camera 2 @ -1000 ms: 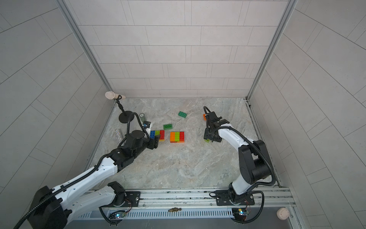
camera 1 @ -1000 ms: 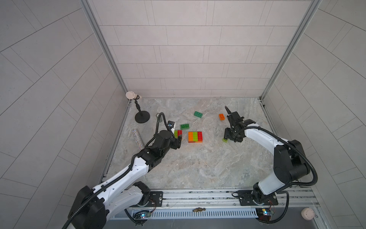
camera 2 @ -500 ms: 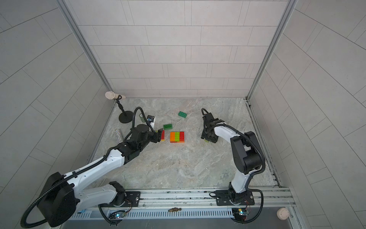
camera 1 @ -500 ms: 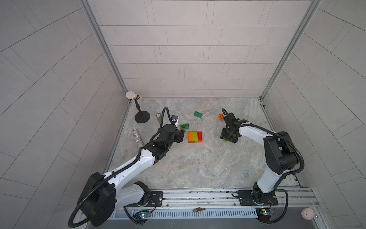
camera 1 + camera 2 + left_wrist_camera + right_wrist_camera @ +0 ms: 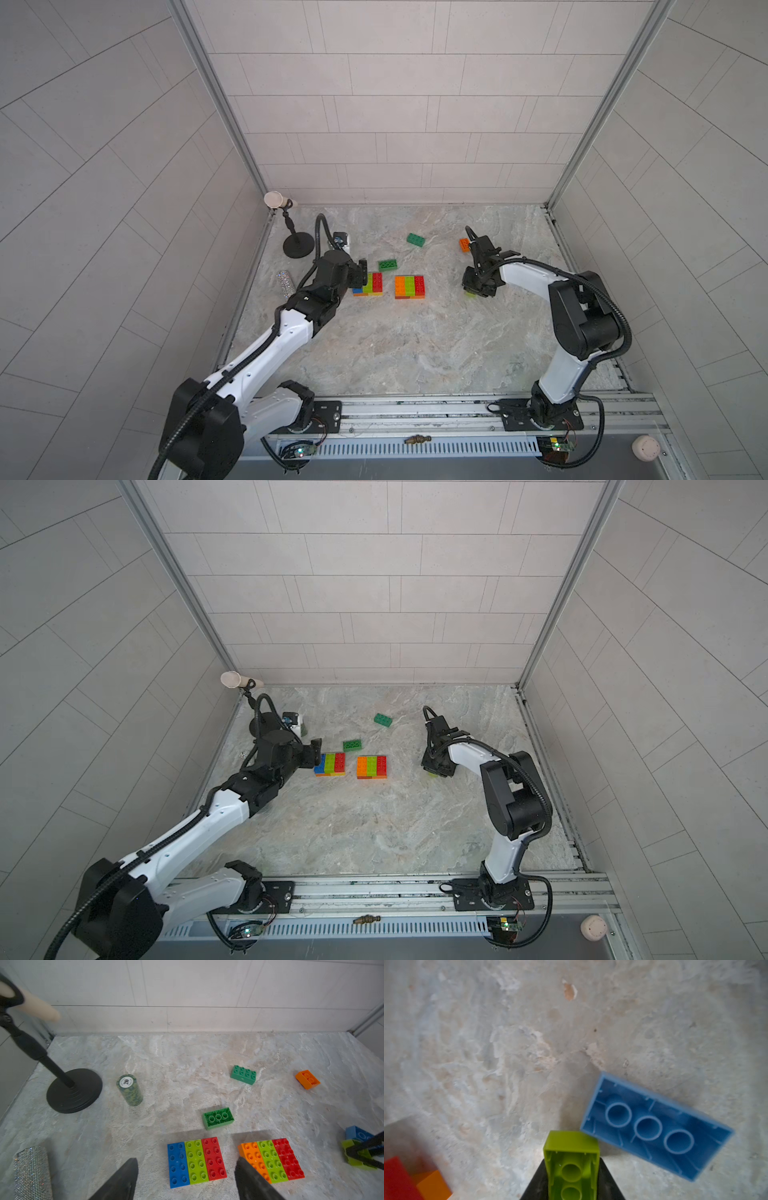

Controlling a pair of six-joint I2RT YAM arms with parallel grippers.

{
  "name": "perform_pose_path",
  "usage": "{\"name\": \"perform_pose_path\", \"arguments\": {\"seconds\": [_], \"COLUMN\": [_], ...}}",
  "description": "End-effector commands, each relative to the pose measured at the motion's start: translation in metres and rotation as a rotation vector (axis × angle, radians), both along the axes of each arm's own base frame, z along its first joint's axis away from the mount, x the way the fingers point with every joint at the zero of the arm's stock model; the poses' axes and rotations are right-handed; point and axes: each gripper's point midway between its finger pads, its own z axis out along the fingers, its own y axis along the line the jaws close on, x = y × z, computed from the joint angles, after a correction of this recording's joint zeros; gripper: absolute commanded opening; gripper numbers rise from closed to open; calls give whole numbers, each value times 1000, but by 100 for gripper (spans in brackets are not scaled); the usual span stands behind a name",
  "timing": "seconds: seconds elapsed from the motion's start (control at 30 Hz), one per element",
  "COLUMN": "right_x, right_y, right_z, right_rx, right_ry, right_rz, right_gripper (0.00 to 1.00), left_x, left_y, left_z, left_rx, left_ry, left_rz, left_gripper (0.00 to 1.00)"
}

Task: Assemble a rectangle with lego
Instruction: Pick up the lego brick from the center of the board.

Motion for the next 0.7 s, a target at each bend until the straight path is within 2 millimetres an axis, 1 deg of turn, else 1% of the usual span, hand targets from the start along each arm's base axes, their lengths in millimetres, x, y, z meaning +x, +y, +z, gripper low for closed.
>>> {"name": "perform_pose_path", "arguments": {"seconds": [0.0,0.03,0.07,0.1,0.13,0.23,0.3,0.37,0.43,0.53,0.6,0.67], "right_x": [6,8,10,13,15,20,20,17,13,8,4,0], "right_y": [23,31,37,44,51,71,82,91,100,110,115,119], "right_z": [43,51,59,67,75,99,112,124,135,146,151,152], "right_rx": [120,154,183,214,250,352,414,465,502,544,567,586], "right_ry": [-94,-107,-120,-132,-145,-174,-179,-181,-180,-181,-180,-169], "right_rz": [109,138,162,187,214,273,309,348,383,424,446,467], "right_gripper": [29,29,29,28,28,28,28,28,29,29,29,29], "left_x": [1,3,2,-3,-8,-16,-14,-14,-13,-19,-22,-19], "left_y": [2,-6,-21,-44,-64,-113,-140,-165,-187,-214,-224,-227], "left_z": [24,29,31,36,35,24,19,20,23,18,11,5], "left_rx": [-77,-90,-77,-89,-88,-18,-8,-23,-51,-50,-34,-25], "left_ry": [-56,-87,-119,-170,-212,-339,-366,-416,-458,-482,-477,-478], "left_rz": [-87,-153,-251,-377,-457,-601,-676,-750,-812,-910,-950,-957], "left_gripper": [81,81,81,79,79,82,82,83,84,84,84,84]}}
